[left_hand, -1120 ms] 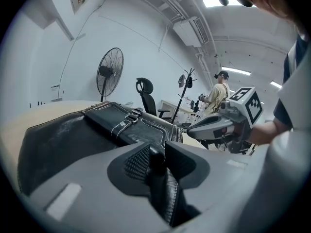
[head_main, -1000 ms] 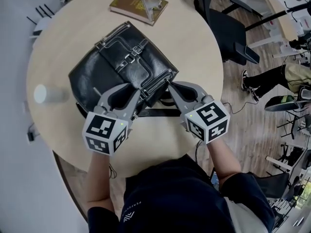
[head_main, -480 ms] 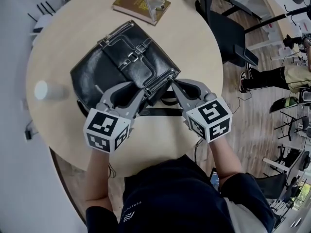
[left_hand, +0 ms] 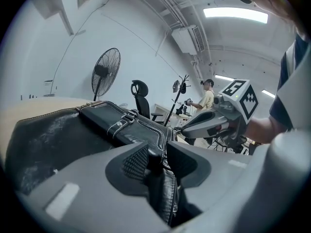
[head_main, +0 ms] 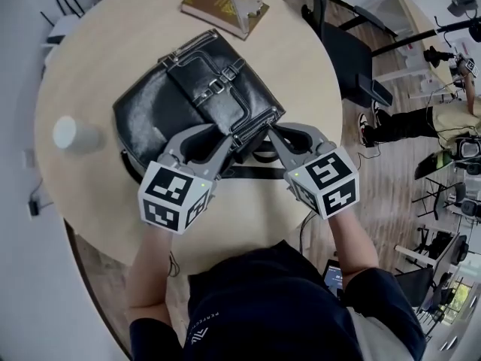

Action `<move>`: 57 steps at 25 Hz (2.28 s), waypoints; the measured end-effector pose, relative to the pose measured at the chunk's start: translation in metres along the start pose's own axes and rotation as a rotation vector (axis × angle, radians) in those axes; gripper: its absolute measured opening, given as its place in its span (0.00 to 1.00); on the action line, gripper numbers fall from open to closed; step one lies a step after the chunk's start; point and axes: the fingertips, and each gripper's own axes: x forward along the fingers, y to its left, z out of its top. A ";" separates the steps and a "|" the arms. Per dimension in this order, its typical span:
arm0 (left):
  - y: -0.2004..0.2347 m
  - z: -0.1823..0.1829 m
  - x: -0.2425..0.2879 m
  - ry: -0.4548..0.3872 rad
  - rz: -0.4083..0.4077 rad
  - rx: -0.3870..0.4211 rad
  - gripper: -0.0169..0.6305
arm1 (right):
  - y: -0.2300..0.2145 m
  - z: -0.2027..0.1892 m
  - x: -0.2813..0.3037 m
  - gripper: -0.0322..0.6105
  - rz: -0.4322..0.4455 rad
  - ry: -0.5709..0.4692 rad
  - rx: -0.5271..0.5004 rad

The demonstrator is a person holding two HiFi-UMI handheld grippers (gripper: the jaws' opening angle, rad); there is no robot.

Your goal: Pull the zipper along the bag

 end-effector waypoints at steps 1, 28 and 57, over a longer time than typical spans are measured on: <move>0.000 0.000 0.000 -0.002 -0.004 -0.003 0.24 | 0.001 0.000 0.000 0.07 0.001 0.006 -0.004; -0.001 -0.008 0.002 -0.044 -0.073 -0.031 0.24 | 0.013 -0.004 0.001 0.08 0.074 0.079 -0.031; -0.004 -0.009 0.005 -0.063 -0.108 -0.051 0.28 | -0.003 -0.006 0.008 0.07 -0.108 0.081 -0.049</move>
